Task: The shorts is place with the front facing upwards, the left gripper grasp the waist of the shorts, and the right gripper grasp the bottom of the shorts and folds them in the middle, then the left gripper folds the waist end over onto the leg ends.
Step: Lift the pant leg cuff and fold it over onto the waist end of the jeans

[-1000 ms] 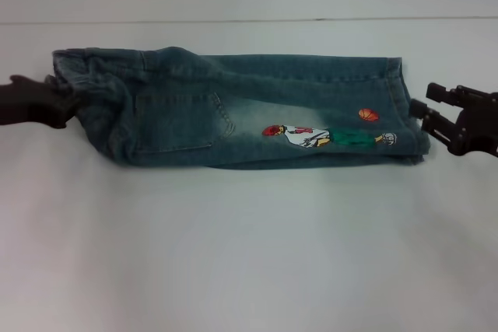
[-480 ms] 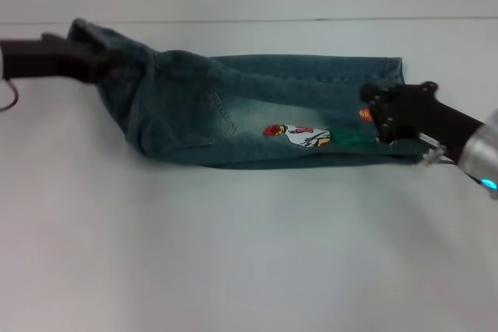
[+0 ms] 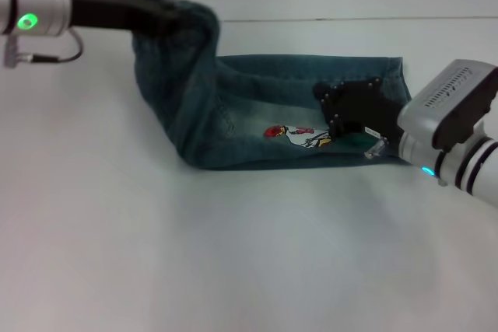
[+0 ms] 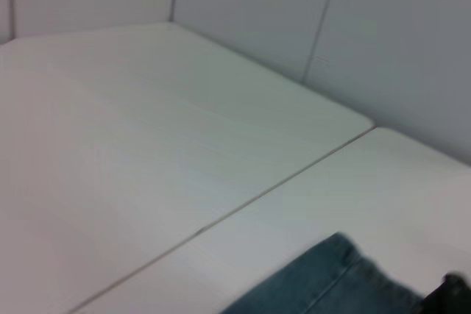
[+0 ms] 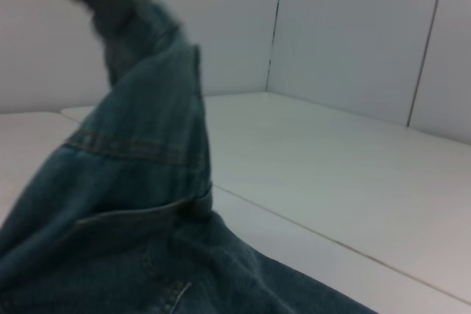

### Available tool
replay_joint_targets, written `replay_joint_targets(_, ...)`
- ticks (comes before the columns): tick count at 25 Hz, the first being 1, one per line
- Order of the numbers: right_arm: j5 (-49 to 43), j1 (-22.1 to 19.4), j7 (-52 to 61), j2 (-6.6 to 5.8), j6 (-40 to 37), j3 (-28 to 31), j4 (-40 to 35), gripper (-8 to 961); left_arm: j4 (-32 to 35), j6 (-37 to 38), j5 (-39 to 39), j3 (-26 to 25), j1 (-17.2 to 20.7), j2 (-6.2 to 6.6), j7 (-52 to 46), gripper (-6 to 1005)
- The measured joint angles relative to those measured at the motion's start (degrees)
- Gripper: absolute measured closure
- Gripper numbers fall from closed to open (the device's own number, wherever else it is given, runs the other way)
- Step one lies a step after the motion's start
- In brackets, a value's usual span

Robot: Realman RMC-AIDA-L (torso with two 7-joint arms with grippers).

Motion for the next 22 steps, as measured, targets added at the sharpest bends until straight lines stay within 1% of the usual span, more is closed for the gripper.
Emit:
replay_joint_targets(6, 0.61, 1.97, -0.44, -0.01, 2.49, 0.44, 2.13, 948, 0.59, -0.73, -0.01, 3.16, -5.18, -1.05, -4.42, 923)
replay_joint_targets(10, 0.51, 2.42, -0.20, -0.01, 4.42, 0.45, 2.90, 947, 0.37, -1.88, 0.24, 4.00, -9.09, -2.47, -6.04, 918)
replay_joint_targets(12, 0.43, 2.52, -0.20, -0.01, 4.94, 0.22, 3.22, 946, 0.18, -3.09, 0.43, 5.47, -10.75, -3.13, -7.18, 916)
replay_joint_targets(16, 0.35, 2.51, -0.27, 0.00, 5.02, 0.20, 3.61, 944, -0.61, -7.31, -0.19, 12.40, -12.91, -3.75, -10.16, 912)
replay_joint_targets(22, 0.35, 2.33, -0.26, -0.02, 4.73, 0.12, 3.70, 941, -6.18, -13.78, -3.17, 21.28, -16.95, -4.09, -13.72, 906)
